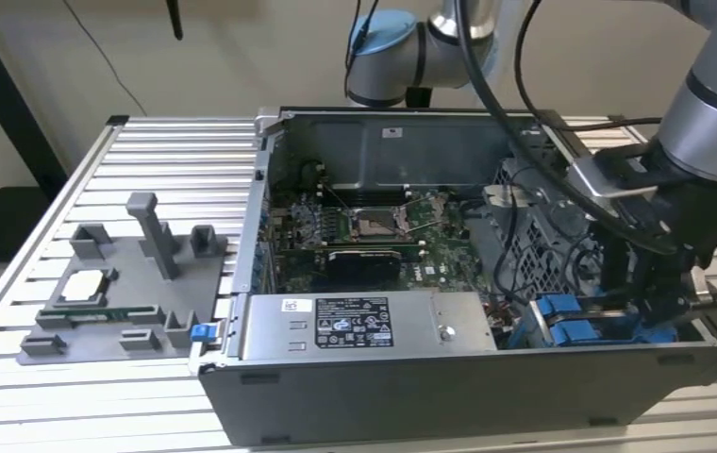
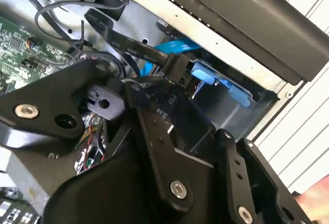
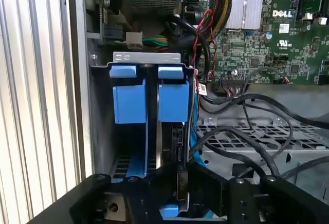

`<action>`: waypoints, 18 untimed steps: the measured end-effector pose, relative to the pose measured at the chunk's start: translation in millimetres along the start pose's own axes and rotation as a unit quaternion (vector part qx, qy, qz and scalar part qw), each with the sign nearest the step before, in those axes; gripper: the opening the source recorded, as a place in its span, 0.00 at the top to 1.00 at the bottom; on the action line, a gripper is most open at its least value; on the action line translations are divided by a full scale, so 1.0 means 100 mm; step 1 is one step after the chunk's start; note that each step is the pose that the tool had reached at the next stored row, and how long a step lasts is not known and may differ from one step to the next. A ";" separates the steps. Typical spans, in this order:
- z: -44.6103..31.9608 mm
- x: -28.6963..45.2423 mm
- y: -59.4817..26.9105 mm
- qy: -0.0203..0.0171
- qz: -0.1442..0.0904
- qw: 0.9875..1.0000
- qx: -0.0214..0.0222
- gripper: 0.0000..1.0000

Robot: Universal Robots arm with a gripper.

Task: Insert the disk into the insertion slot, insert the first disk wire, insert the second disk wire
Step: 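Insert the first disk wire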

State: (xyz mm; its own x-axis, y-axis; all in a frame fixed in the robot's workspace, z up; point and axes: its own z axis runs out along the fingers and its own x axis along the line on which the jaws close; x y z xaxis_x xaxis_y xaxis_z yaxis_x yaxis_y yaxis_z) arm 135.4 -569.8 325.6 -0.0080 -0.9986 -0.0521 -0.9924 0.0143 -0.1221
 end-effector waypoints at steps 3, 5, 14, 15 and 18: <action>-0.052 -0.003 -0.007 0.000 0.000 1.000 0.000 0.00; -0.102 -0.005 -0.013 0.000 0.000 1.000 -0.001 0.00; -0.297 -0.016 -0.037 0.000 0.000 1.000 -0.001 0.00; -0.322 -0.017 -0.040 0.000 0.000 1.000 -0.001 0.00; -0.418 -0.022 -0.052 0.000 0.000 1.000 -0.001 0.00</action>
State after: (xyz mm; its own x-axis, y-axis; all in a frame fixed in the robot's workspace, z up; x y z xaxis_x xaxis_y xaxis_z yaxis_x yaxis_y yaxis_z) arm 135.5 -569.8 367.8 -0.0081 -0.9986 -0.0522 -0.9927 0.0143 -0.1195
